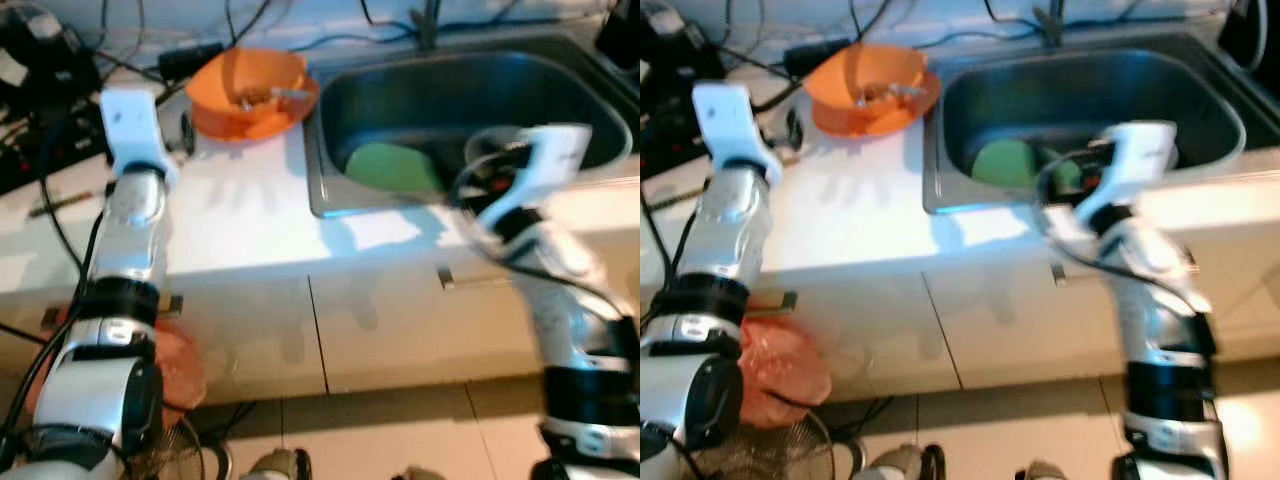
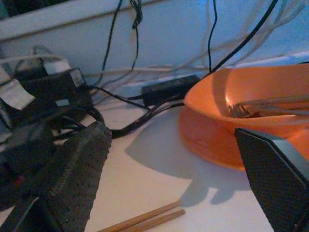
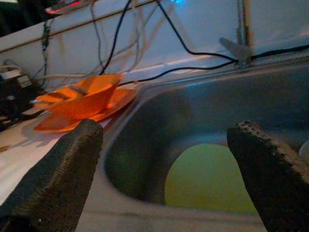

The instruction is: Kitchen organization

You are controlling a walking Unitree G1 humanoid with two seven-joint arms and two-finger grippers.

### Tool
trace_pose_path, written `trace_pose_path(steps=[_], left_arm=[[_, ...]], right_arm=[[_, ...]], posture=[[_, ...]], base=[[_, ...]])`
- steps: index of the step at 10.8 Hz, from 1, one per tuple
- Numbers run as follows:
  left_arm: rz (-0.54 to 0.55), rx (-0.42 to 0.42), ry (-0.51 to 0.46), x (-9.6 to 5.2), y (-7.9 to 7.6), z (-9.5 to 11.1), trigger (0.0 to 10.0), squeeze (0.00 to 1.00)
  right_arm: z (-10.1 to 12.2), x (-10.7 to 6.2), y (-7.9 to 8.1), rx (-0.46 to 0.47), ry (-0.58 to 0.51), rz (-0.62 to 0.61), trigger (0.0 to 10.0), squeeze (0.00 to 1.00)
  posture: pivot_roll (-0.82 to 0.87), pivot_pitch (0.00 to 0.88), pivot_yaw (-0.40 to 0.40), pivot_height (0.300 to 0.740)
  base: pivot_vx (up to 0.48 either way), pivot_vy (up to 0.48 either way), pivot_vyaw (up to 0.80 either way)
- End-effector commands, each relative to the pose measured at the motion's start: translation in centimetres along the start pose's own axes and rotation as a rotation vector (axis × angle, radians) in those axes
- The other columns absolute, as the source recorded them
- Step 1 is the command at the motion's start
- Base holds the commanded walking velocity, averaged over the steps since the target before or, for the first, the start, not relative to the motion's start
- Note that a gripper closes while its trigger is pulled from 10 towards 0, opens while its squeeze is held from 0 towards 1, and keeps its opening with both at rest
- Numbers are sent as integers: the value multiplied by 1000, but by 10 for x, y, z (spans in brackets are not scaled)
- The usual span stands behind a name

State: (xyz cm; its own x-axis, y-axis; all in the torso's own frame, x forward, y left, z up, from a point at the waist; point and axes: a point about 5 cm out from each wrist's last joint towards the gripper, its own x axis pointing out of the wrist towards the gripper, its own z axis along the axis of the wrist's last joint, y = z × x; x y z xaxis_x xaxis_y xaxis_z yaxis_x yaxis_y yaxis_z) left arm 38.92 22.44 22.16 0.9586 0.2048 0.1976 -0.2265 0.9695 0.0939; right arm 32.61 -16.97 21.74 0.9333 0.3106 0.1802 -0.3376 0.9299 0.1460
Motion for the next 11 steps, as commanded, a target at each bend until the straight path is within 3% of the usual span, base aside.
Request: trace_pose_path(steps=[1,5,7,11], left_arm=[[46,16,2,2,9,2,10000,0],[103,72,106,9,23,-5,10000,0],[71,56,84,16,22,6,10000,0],[62,26,89,16,20,4,10000,0]], right_arm=[[2,-1,0,-7,-5,7,10000,1000],[0,-6,5,7,4,12,10000,1000],[-10,-11,15,19,24,26,10000,1000],[-10,-12,13,15,31,18,10000,1000]], posture=[[-14,104,99,740],[-5,134,106,740],[-4,147,120,740],[-12,143,119,740]], base=[[0,0,0],[0,0,0],[0,0,0],[382,0,0]])
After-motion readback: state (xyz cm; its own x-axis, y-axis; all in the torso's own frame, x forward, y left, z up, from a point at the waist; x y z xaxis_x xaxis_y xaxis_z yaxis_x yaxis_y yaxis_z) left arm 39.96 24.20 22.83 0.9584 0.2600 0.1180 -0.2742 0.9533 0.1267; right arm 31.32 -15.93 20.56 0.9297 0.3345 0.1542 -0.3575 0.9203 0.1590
